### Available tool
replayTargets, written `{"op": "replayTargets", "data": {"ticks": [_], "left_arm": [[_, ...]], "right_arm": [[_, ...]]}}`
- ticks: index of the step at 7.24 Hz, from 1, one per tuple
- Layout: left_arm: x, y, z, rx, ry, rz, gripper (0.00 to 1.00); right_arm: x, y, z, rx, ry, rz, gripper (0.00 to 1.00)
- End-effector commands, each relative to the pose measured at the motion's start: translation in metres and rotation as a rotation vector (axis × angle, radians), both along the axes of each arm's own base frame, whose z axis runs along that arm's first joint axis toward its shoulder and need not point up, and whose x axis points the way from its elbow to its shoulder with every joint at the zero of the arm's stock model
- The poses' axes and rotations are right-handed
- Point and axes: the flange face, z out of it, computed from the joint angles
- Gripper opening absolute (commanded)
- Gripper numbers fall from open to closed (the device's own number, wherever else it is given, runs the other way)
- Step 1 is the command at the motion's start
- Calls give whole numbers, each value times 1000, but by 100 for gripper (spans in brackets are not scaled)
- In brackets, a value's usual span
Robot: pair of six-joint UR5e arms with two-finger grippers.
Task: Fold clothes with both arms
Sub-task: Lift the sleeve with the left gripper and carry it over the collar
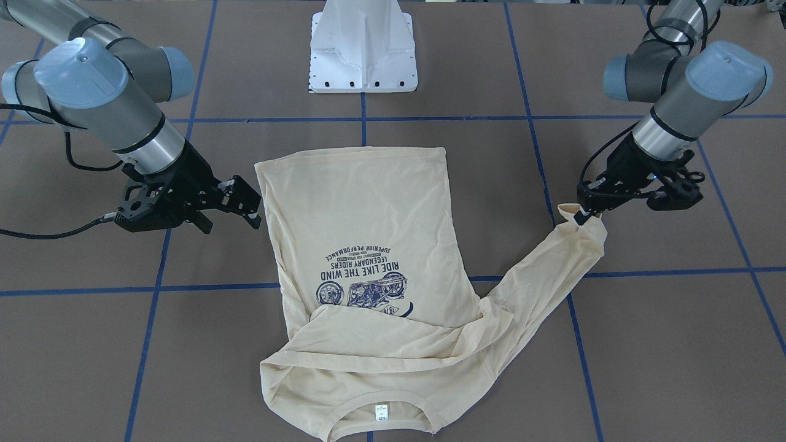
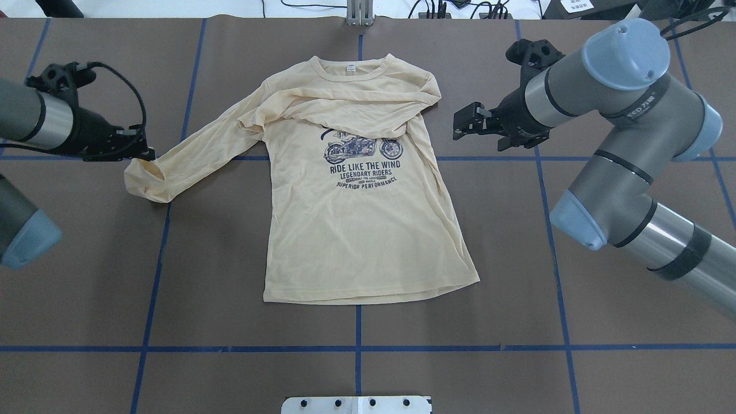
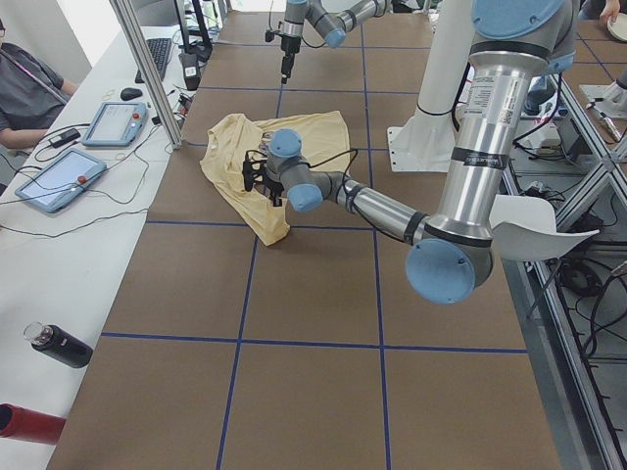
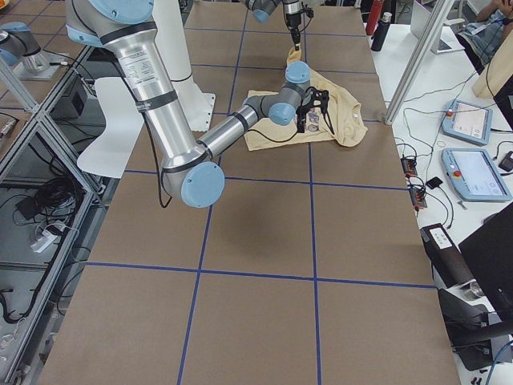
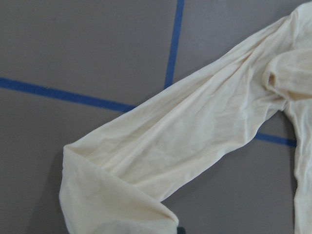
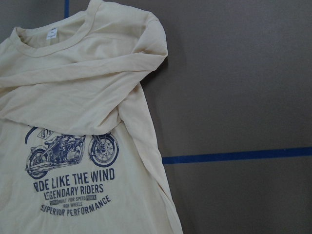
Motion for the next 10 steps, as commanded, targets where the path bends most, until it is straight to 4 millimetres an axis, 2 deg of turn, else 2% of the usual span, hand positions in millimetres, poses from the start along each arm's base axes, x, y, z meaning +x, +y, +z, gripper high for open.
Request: {"op": "replayTargets", "data": {"ticks": [1,2,3,5,6,7,8,9,10], "left_arm": [[4,-74,-54,-17,-26,-73,0],[-3,-102,-74,-4,-16,-102,0],[-3,-122,-104,15,0,-117,0],[1,-131,-159,17,71,-148,0],[8,-140,-195,16,106,-163,0],[33,-155,-227,-11,132,-164,0],[55,-159,-249,-10,141,-147,0],[63,-162,-259,12,161,-138,0],[78,-152,-278,20,188,-121,0]], "right_arm": [[28,9,28,-12,13,-22,99],[37,16,38,-14,21,-22,99],[46,25,47,-26,25,-25,99],[69,24,65,-72,18,-34,99],[73,24,67,-76,15,-37,100],[77,23,68,-84,8,-42,100],[79,24,70,-89,9,-40,100],[80,24,71,-92,8,-42,100],[84,24,73,-102,2,-47,100]]}}
